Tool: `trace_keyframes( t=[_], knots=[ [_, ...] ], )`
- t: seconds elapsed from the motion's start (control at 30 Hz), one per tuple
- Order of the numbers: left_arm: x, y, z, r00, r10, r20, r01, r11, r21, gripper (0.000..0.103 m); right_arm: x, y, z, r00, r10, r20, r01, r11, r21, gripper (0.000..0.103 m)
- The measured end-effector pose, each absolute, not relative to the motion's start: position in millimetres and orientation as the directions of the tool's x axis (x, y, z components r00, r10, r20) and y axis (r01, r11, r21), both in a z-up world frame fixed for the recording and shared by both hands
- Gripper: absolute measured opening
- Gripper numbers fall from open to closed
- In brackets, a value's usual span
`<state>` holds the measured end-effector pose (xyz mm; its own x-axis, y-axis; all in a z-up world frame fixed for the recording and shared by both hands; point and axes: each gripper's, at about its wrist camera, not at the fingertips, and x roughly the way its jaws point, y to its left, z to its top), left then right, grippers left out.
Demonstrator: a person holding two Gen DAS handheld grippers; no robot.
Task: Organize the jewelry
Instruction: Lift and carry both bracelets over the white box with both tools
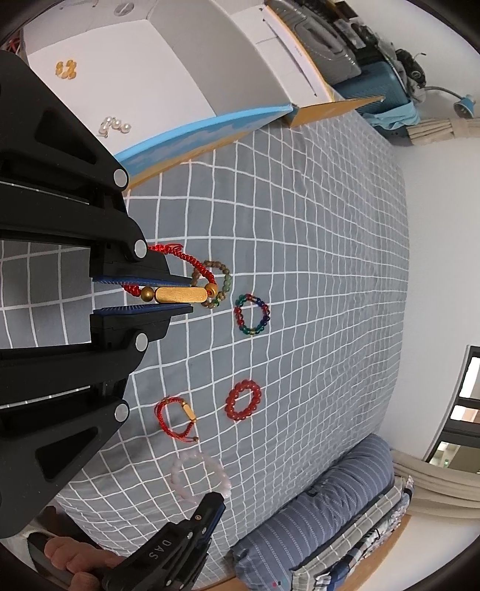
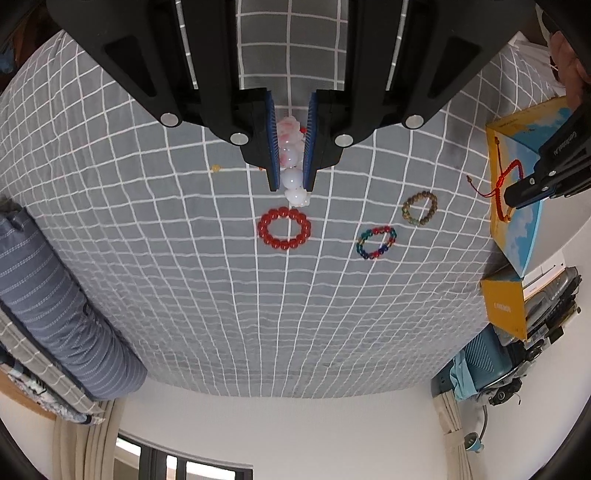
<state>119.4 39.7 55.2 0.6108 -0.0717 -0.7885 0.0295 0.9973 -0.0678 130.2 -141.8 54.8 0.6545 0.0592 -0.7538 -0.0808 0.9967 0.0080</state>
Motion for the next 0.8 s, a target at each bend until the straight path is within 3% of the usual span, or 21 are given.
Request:
trace_keyframes(
  t=[0.8],
  knots=[
    [122, 94, 94, 0.655, -0.010, -0.756, -0.069, 0.995, -0.073, 0.008, 153, -86, 103, 0.704, 0.142, -0.696, -0.172, 0.985, 0.027, 0.012]
  ],
)
